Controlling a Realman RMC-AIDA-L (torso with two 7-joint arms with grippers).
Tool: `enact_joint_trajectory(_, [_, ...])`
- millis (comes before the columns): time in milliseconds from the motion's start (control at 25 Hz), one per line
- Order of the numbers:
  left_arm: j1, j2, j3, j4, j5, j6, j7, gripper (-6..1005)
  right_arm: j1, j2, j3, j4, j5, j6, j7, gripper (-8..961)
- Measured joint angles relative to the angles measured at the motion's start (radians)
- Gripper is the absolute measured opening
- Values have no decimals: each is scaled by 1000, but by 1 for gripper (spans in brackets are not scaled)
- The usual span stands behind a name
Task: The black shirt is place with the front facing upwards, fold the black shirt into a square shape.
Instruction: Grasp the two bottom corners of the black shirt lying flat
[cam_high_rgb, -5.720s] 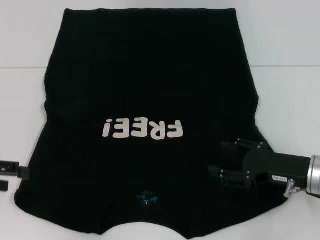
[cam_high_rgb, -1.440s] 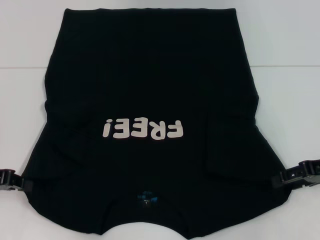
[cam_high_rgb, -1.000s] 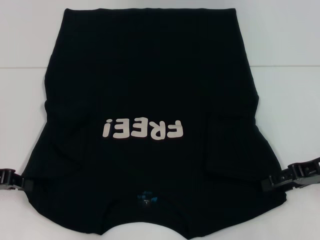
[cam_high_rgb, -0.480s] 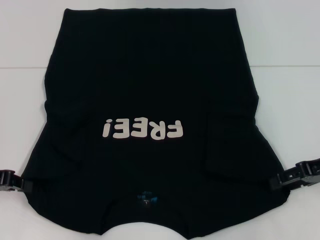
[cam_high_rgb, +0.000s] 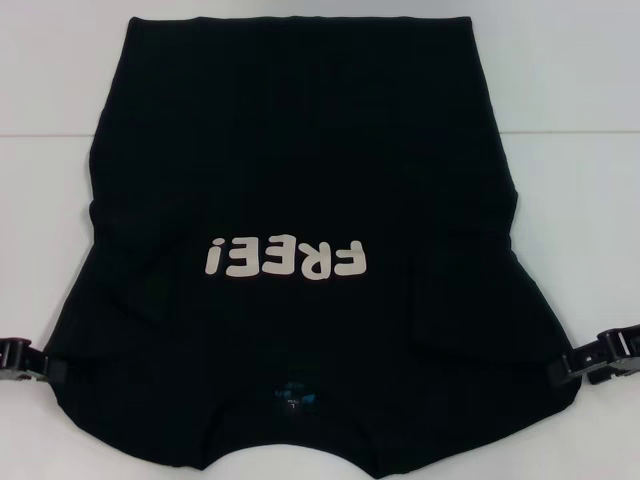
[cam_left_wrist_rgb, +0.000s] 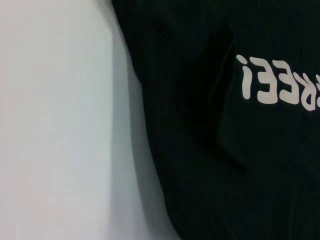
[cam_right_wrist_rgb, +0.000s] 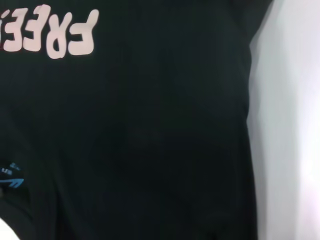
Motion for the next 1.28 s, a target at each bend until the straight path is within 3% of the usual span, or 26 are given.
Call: enact_joint_trajectory(1280, [0,2,0,0,0,0,0,24,26,20,-18,11,-1,-22,-18,759])
